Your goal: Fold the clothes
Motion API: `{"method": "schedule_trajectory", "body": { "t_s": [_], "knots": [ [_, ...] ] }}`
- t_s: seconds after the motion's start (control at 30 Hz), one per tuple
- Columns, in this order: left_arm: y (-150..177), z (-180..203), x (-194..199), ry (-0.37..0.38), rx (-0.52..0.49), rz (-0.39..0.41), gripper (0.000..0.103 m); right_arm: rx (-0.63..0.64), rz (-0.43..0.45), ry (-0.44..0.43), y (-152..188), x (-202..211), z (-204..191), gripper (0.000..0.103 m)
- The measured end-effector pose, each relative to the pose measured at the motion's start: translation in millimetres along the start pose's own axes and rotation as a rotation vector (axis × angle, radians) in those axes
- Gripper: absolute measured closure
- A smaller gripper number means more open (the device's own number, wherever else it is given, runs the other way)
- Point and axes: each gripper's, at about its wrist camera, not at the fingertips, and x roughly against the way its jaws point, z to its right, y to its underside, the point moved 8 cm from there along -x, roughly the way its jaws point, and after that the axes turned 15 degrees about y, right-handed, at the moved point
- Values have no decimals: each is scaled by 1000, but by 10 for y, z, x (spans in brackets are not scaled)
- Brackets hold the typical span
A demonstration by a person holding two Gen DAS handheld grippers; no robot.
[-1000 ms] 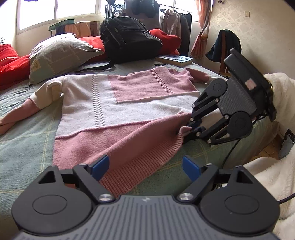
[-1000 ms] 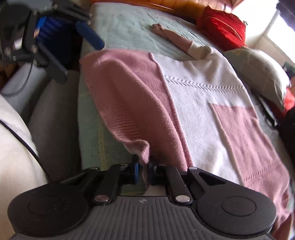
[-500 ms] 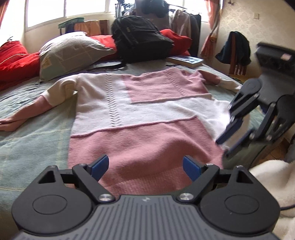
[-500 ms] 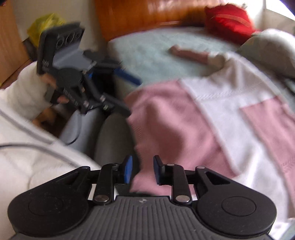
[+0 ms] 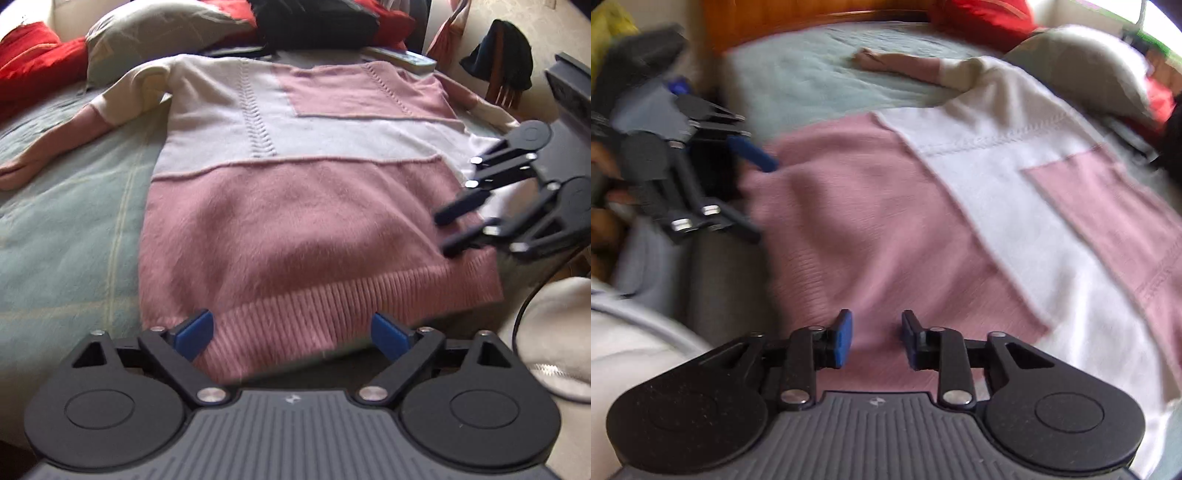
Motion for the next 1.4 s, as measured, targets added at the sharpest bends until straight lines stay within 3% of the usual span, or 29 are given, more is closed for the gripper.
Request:
{"method": "schedule_trajectory", "body": {
  "t_s": [0.03, 0.17, 0.27, 0.33, 0.4, 0.47, 0.6, 0.73, 1.0, 1.17, 1.27, 1.4],
  "knots": [
    [-72, 33, 33, 4, -17, 12, 11, -33, 5, -29, 17, 94, 68, 57],
    [-513, 168, 1, 32, -87, 118, 9, -231, 78, 159, 87, 517, 728, 52],
    [-723, 177, -225, 60, -74, 149, 9, -390, 105, 229, 368, 849, 1114, 44],
    [-750, 145, -399, 70, -30, 144, 9, -467, 112, 254, 619, 1037, 1274, 17],
    [-719, 118, -539, 84, 15, 127, 9, -518, 89, 260, 903, 1091, 1350, 11],
    [-698, 109, -547, 89, 32, 126, 9, -569, 64, 207, 1122, 1001, 1325, 11],
    [-666, 97, -507, 93, 53, 135, 9, -656, 99, 44, 1246, 660, 1184, 11],
    [-635, 85, -466, 98, 75, 143, 9, -647, 120, -102, 1066, 507, 924, 12],
    [-634, 98, -471, 96, 55, 125, 9, -669, 197, -249, 1266, 1204, 990, 7],
    [-668, 131, -454, 69, 19, 123, 9, -737, 160, -40, 1331, 1110, 1334, 7],
    [-664, 147, -432, 70, 21, 136, 9, -737, 102, 31, 1288, 843, 1455, 9],
    [-698, 214, -368, 69, -13, 155, 9, -661, 93, 125, 1087, 616, 1542, 20]
  ]
}}
